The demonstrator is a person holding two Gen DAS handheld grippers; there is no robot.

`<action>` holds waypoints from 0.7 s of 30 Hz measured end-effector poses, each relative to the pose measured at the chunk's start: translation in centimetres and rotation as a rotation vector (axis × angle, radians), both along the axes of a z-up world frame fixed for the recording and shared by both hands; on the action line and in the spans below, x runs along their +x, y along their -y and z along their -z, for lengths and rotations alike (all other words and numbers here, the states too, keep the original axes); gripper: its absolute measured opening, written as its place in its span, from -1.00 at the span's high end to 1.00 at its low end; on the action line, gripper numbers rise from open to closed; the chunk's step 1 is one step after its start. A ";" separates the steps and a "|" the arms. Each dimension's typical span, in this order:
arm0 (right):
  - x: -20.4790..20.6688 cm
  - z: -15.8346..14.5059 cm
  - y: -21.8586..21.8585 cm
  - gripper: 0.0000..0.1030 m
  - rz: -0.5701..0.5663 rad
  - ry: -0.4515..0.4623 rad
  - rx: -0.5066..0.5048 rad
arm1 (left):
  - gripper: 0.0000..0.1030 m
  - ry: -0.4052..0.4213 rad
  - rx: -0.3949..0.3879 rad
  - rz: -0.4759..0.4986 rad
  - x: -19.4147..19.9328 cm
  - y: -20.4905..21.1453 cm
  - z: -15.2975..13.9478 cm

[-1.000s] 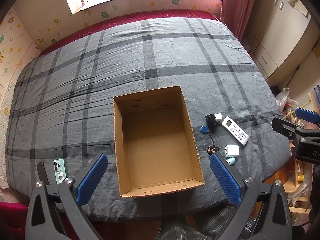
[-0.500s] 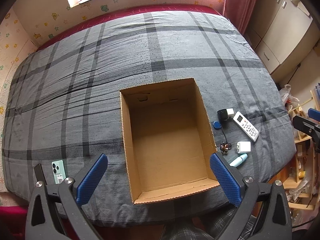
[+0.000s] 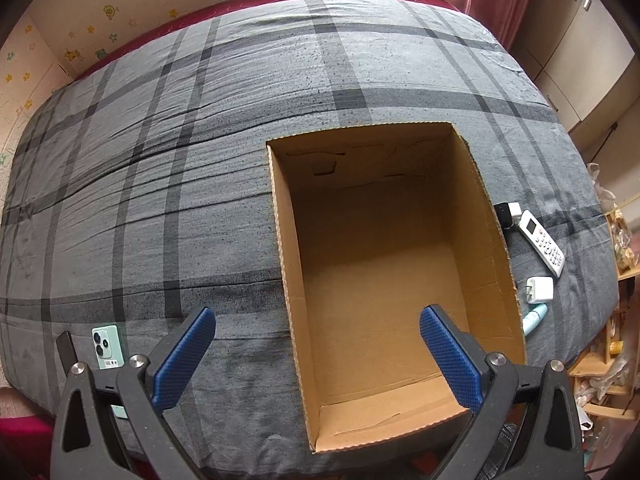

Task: Organize rigid objects
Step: 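Clamp the box side wall with the left gripper to steady it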

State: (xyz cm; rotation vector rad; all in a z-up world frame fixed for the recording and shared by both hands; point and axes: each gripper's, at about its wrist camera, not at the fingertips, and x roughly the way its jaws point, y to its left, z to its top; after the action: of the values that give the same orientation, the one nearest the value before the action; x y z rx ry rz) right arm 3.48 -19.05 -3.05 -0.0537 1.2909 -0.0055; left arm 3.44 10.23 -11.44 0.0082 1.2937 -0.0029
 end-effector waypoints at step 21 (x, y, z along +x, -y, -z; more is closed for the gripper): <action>3.7 6.3 2.6 -0.99 -0.039 -0.116 0.004 | 0.06 -0.148 -0.041 -0.044 0.3 -1.2 9.4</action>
State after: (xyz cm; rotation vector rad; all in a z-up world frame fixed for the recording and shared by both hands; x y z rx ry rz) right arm 7.14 -21.62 -9.35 -0.0764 1.4059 0.0338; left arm 3.79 11.46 -20.84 -0.0562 1.4416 0.0075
